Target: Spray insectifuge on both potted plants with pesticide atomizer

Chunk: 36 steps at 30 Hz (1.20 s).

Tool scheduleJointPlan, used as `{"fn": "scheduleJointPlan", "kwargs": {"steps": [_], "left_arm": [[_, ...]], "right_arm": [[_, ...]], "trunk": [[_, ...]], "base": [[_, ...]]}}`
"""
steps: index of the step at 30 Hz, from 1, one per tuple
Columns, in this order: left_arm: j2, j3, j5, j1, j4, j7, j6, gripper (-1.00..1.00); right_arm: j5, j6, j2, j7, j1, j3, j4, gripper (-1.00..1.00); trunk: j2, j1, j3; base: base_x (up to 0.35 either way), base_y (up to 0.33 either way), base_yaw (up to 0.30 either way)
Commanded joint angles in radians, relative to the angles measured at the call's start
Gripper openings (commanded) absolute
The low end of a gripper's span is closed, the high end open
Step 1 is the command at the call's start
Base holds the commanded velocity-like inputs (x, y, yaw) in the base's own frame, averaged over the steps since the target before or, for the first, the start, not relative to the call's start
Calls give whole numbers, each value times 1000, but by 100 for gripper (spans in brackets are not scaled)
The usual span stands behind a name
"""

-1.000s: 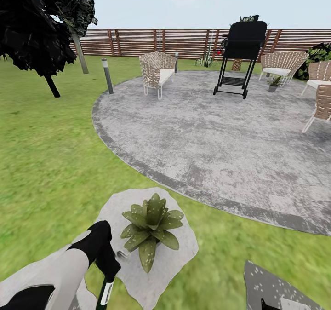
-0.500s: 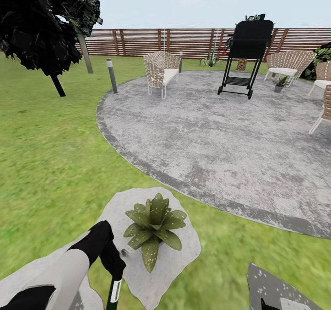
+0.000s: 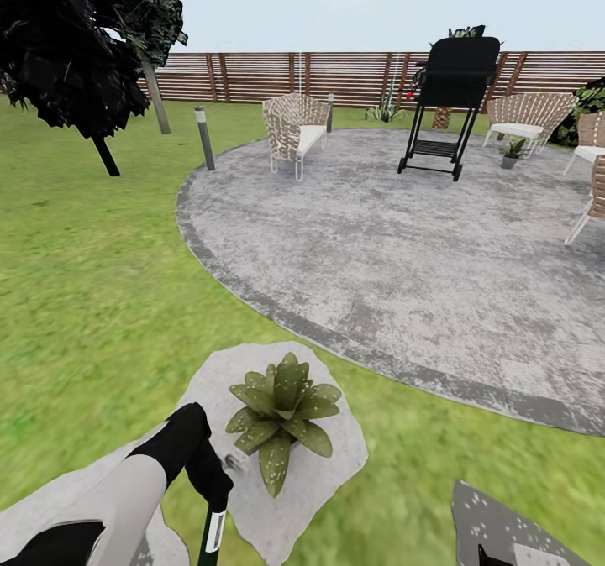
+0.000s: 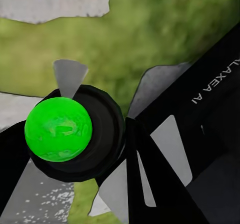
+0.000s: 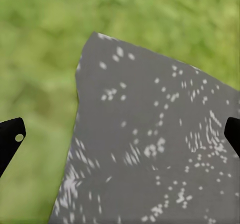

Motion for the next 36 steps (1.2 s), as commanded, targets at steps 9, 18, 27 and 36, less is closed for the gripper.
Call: {"fn": "scheduleJointPlan", "kwargs": {"steps": [9,18,27,36], "left_arm": [[-2,8,-9,0,-3,-7,8,-100],[-1,11,-9,0,-3,-7,8,-100],[-2,13,-6,0,-3,-7,8,-100],[-12,13,-6,0,-4,-7,8,-100]], "right_arm": [[11,-4,0,0,-1,-8,1,100],[11,-4,1,0,-1,-8,1,100],[11,-4,4,-1,-1,-7,1,100],[11,-4,5,-1,-1,-7,1,100]], "trunk": [[0,0,-1],[0,0,-1],[0,0,-1],[0,0,-1]], "base": [[-146,-144,0],[-77,-293,0],[139,-310,157],[158,-310,276]]}}
